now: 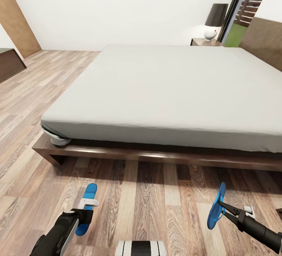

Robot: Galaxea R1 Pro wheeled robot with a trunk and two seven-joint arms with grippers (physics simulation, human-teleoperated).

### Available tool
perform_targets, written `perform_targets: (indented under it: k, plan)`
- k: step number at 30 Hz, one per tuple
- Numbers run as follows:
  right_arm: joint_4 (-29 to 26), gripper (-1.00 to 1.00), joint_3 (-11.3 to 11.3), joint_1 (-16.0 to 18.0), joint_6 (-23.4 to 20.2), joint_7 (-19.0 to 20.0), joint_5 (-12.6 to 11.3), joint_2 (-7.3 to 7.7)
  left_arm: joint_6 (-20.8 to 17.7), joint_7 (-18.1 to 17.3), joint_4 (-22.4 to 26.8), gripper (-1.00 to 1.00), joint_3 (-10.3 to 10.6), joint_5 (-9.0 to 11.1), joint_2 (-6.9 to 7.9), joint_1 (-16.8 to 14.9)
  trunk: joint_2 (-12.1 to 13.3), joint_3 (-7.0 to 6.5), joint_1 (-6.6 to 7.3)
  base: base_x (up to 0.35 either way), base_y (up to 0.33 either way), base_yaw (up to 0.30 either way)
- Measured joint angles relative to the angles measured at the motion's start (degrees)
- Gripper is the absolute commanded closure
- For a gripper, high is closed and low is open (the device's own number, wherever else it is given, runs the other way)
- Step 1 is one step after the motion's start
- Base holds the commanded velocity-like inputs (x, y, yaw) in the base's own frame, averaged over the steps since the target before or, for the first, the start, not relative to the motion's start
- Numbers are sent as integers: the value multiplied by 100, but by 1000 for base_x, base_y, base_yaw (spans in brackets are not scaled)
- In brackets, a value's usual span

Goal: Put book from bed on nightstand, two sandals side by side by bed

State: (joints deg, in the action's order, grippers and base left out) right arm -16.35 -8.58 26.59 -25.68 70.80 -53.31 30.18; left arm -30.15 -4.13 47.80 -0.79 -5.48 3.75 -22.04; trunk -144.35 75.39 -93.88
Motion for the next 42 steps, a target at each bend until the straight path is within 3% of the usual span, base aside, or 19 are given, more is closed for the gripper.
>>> perform_targets:
  k: [6,27,42]
  plan:
    - [-16,100,-8,0,0,-8,4,-4,8,-8,2,100,-4,0,4,-1,-8,133,-15,0,0,0]
    - [-36,100,-6,0,8,-14,6,-9,25,12,9,100,-24,6,14,-1,-8,134,-15,0,73,0]
    - [-36,100,-6,0,8,-15,6,-10,33,11,11,100,-40,8,15,-1,-8,134,-14,144,162,0]
